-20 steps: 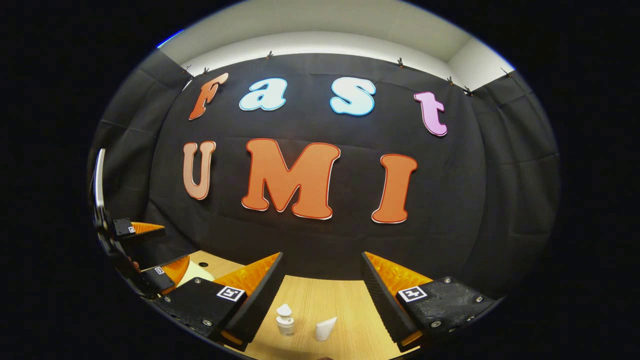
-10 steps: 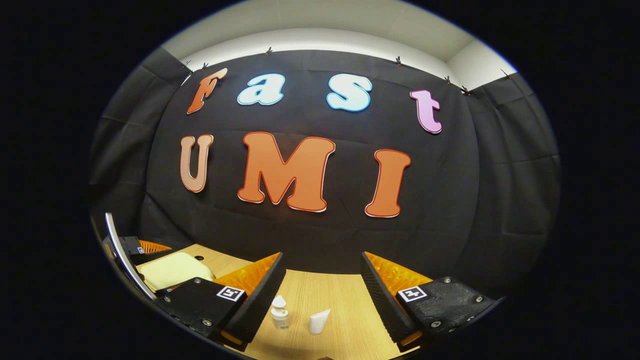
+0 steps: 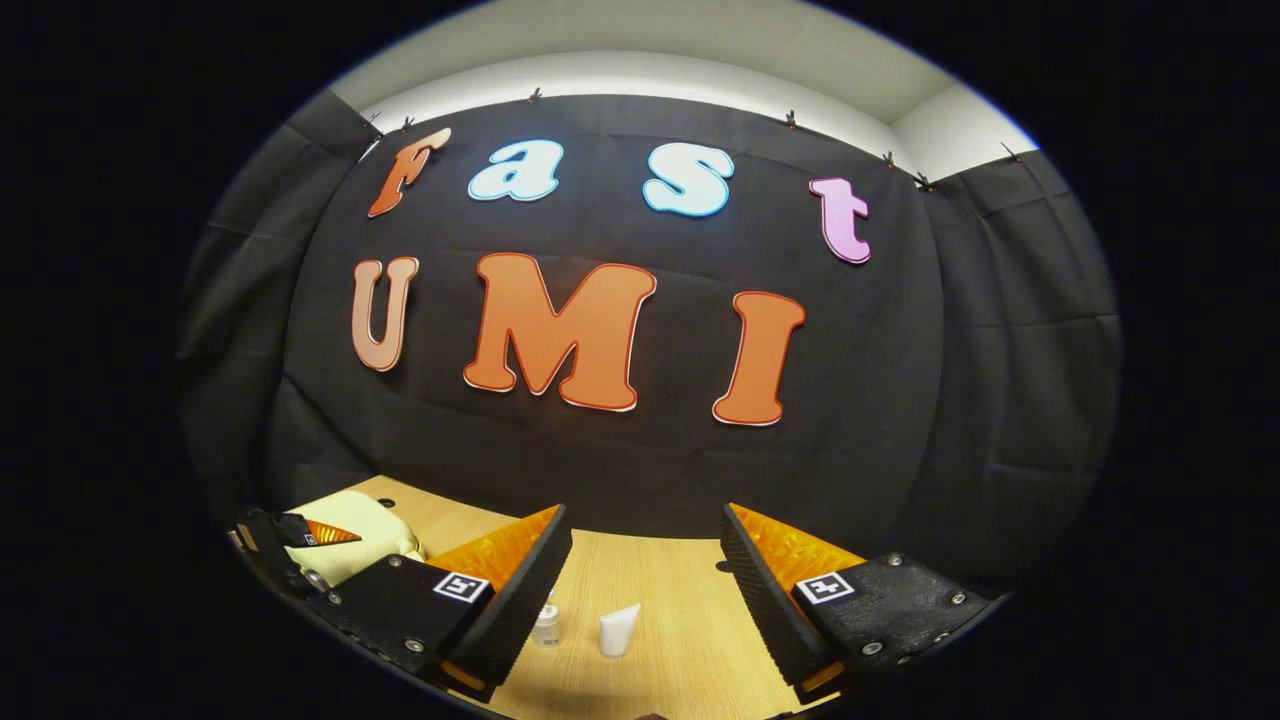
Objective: First open the suitcase, pack the skin care products into it, and then close the suitcase.
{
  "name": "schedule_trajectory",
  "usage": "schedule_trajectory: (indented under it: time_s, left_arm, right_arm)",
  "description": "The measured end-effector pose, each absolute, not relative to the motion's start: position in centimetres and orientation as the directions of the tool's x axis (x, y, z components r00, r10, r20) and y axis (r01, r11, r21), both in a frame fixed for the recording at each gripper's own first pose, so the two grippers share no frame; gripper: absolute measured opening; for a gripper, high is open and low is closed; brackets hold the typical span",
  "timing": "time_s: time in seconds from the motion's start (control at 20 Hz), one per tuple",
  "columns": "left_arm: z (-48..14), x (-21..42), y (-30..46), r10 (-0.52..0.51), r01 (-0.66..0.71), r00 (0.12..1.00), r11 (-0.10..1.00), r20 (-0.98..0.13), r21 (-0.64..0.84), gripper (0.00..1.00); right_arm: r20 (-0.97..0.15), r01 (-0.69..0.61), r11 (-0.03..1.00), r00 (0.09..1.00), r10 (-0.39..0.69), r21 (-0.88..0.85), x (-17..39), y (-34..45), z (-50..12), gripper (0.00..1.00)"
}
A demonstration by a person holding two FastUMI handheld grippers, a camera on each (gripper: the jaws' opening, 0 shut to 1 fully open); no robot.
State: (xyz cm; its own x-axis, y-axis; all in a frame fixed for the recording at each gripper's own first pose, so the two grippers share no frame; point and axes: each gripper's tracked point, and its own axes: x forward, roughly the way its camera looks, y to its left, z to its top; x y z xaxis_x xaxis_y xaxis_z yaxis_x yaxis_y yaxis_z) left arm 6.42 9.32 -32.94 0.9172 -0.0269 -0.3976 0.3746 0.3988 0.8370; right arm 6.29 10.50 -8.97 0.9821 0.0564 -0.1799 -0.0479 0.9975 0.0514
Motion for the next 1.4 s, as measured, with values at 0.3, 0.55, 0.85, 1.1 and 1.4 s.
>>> schedule_trajectory:
  time_s: [0.3,0.55,0.85,1.1,1.4]
  left_arm:
    - [-37.1,6.9,11.7,0.028,0.427,0.888,0.318,-0.458,0.847,0.98]
    - [-38.6,7.6,12.5,0.062,0.410,0.900,0.211,-0.431,0.887,0.90]
    - [-40.6,9.5,12.6,0.079,0.407,0.904,0.142,-0.420,0.903,0.35]
    - [-38.7,9.5,12.2,0.075,0.402,0.899,0.249,-0.432,0.881,0.07]
    - [-30.7,11.6,14.9,0.097,0.285,0.919,0.506,-0.382,0.814,0.06]
  right_arm:
    - [-0.190,-0.032,0.999,0.981,0.039,0.037,5.6,10.3,-9.2,0.96]
    - [-0.199,-0.025,0.999,0.980,0.031,0.033,5.1,10.7,-9.3,0.96]
    - [-0.218,-0.018,1.000,0.976,0.022,0.022,4.3,10.6,-9.9,0.96]
    - [-0.235,-0.011,1.000,0.972,0.013,0.011,3.7,10.3,-10.5,0.96]
    - [-0.237,-0.034,0.999,0.971,0.037,0.014,4.3,11.3,-10.5,0.96]
